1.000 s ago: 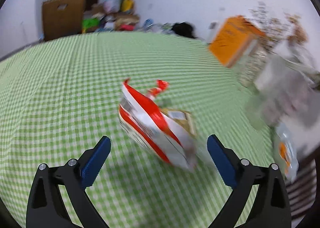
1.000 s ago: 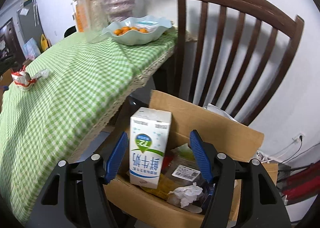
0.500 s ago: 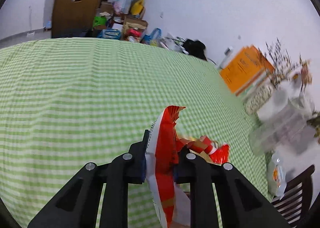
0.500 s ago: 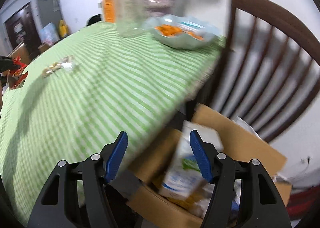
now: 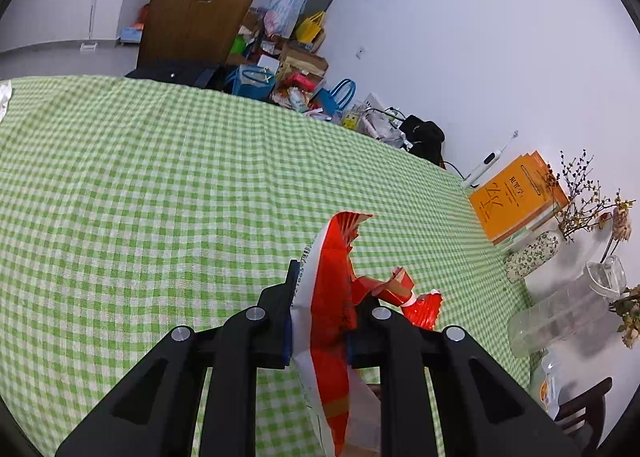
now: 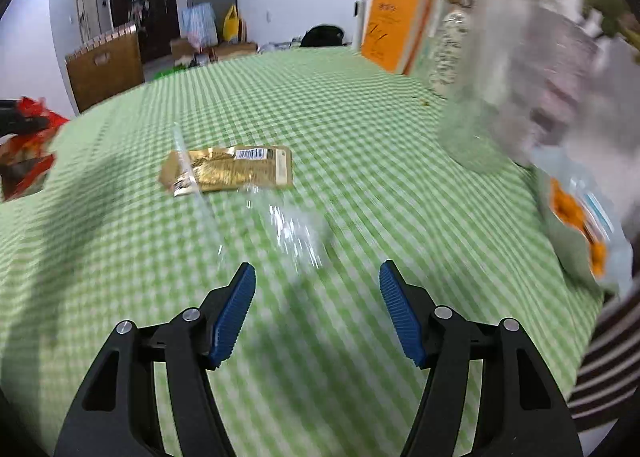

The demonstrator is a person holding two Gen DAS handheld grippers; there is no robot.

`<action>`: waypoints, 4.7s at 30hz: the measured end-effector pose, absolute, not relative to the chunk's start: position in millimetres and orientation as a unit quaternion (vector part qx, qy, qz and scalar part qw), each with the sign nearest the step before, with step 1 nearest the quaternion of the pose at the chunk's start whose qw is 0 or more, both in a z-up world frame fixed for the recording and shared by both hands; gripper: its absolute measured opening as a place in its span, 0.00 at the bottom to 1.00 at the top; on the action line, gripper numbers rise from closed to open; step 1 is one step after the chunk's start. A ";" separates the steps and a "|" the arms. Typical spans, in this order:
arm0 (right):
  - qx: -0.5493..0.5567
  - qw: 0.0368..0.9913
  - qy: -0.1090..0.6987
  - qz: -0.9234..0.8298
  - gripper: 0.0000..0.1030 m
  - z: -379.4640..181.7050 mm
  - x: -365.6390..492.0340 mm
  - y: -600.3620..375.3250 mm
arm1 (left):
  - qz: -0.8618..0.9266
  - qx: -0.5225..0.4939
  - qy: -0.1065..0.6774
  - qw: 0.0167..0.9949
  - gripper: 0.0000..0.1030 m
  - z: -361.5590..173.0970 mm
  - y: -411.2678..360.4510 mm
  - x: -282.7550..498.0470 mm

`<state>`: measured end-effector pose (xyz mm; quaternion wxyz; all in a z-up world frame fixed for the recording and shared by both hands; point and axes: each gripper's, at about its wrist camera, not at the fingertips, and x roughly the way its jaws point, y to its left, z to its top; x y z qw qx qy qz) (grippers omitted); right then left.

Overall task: Collect trash
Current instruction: 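Grasp the red-and-white snack packet with left tool while right tool grasps clear wrapper, then carry the snack packet and clear wrapper with both tools to the box, then open both tools to drop the snack packet and clear wrapper into the box, then move both tools back over the table toward the gold wrapper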

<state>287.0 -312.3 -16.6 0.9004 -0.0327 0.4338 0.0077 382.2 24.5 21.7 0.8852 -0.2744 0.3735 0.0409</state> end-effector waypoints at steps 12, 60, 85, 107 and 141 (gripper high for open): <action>-0.022 0.894 0.447 0.024 0.38 -22.7 313.0 -295.0 | 0.018 -0.273 0.392 0.878 0.15 4.5 14.9 394.9; 0.265 0.827 0.437 -0.234 0.69 -84.1 -113.2 -578.1 | -0.380 0.034 0.413 0.827 0.15 19.2 -380.7 161.0; 0.311 0.821 0.361 -0.314 0.69 -85.3 -191.2 -651.9 | -0.413 0.098 0.481 0.767 0.51 -152.3 -569.1 62.0; 0.257 0.842 0.369 -0.298 0.69 -53.1 -146.1 -618.4 | -0.403 0.081 0.360 0.837 0.61 -30.5 -472.0 101.6; 0.085 0.902 0.388 -0.168 0.69 22.2 54.7 -454.4 | -0.134 -0.090 0.372 0.914 0.77 45.7 -173.8 317.0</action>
